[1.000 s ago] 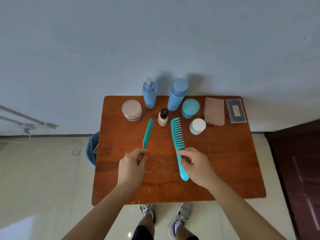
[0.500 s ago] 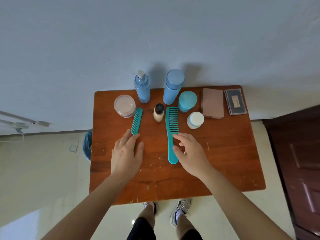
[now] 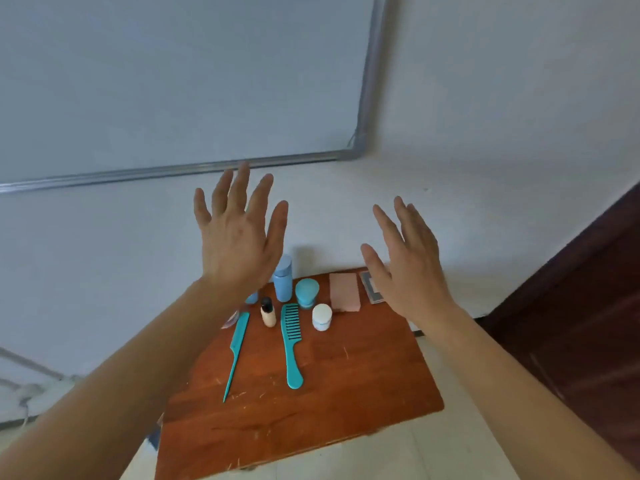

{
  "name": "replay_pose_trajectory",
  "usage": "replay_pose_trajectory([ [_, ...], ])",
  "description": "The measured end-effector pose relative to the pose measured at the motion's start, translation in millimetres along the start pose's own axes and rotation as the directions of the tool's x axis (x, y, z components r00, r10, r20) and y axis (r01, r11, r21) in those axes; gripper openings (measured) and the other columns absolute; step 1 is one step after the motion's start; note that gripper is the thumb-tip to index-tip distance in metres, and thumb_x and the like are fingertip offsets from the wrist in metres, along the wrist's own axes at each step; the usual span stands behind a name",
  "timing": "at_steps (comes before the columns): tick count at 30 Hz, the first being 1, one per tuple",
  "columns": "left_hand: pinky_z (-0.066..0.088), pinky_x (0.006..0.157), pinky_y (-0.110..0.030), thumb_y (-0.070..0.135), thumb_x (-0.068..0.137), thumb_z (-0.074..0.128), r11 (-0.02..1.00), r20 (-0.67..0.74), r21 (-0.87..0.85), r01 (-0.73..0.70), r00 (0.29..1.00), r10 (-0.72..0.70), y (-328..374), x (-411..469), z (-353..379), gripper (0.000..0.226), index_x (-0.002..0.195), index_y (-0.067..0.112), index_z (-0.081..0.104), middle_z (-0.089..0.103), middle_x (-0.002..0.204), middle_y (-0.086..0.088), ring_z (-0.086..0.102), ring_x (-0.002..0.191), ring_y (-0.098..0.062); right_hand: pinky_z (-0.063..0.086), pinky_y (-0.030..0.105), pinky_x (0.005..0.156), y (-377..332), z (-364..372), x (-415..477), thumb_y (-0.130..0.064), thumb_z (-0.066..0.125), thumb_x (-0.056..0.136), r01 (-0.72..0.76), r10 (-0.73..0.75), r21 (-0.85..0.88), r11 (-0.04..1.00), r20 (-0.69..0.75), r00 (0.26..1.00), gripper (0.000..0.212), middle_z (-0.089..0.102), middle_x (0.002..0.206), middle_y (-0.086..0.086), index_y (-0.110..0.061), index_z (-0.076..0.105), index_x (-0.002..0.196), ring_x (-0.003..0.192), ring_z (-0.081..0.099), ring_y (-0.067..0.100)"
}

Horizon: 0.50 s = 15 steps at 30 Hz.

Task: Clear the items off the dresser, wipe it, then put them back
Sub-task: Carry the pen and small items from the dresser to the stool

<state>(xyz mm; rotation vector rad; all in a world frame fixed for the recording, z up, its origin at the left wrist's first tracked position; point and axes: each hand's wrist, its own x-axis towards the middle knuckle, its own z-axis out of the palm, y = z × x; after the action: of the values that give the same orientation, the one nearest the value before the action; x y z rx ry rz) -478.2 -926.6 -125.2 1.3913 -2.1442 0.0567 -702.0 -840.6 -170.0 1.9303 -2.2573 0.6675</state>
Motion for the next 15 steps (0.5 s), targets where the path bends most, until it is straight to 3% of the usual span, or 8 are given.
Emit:
replay_pose_trajectory([
  [4, 0.014, 0.116, -0.057, 0.047, 0.101, 0.028, 0.956, -0.101, -0.160, -0.245, 0.968, 0.231, 64, 13, -17, 0.055, 0.145, 0.017, 0.041, 0.030, 0.156, -0.013, 0.024, 0.144, -0.032, 0.008, 0.044, 0.121, 29, -76, -51, -0.052, 0.032, 0.102, -0.163, 0.131, -0.163, 0.973, -0.192, 0.973, 0.062, 0.007, 0.164, 0.010, -0.024, 0.019, 0.156, 0.151, 0.004, 0.027],
  [7, 0.016, 0.114, -0.059, 0.047, 0.101, 0.031, 0.862, -0.101, -0.262, -0.434, 0.901, 0.423, 120, 4, -7, 0.054, 0.143, 0.015, 0.043, 0.033, 0.153, -0.015, 0.026, 0.143, -0.035, 0.015, 0.047, 0.120, 48, -117, -120, -0.051, 0.035, 0.102, -0.407, 0.318, -0.243, 0.881, -0.334, 0.888, 0.060, 0.017, 0.162, 0.014, -0.021, 0.028, 0.154, 0.150, 0.013, 0.032],
  [11, 0.016, 0.114, -0.060, 0.046, 0.101, 0.032, 0.722, 0.008, -0.426, -0.545, 0.795, 0.606, 204, -45, 14, 0.054, 0.144, 0.015, 0.042, 0.031, 0.155, -0.016, 0.024, 0.144, -0.035, 0.023, 0.051, 0.117, 59, -155, -244, -0.048, 0.034, 0.100, -0.651, 0.530, -0.383, 0.655, -0.381, 0.758, 0.060, 0.021, 0.160, 0.013, -0.020, 0.030, 0.152, 0.148, 0.018, 0.034],
  [15, 0.015, 0.114, -0.060, 0.044, 0.099, 0.037, 0.546, 0.100, -0.543, -0.638, 0.597, 0.796, 295, -124, 12, 0.056, 0.148, 0.015, 0.035, 0.027, 0.157, -0.015, 0.022, 0.144, -0.035, 0.023, 0.053, 0.117, 45, -196, -376, -0.047, 0.038, 0.098, -0.819, 0.673, -0.396, 0.416, -0.472, 0.570, 0.060, 0.022, 0.160, 0.014, -0.019, 0.033, 0.152, 0.147, 0.020, 0.035],
])
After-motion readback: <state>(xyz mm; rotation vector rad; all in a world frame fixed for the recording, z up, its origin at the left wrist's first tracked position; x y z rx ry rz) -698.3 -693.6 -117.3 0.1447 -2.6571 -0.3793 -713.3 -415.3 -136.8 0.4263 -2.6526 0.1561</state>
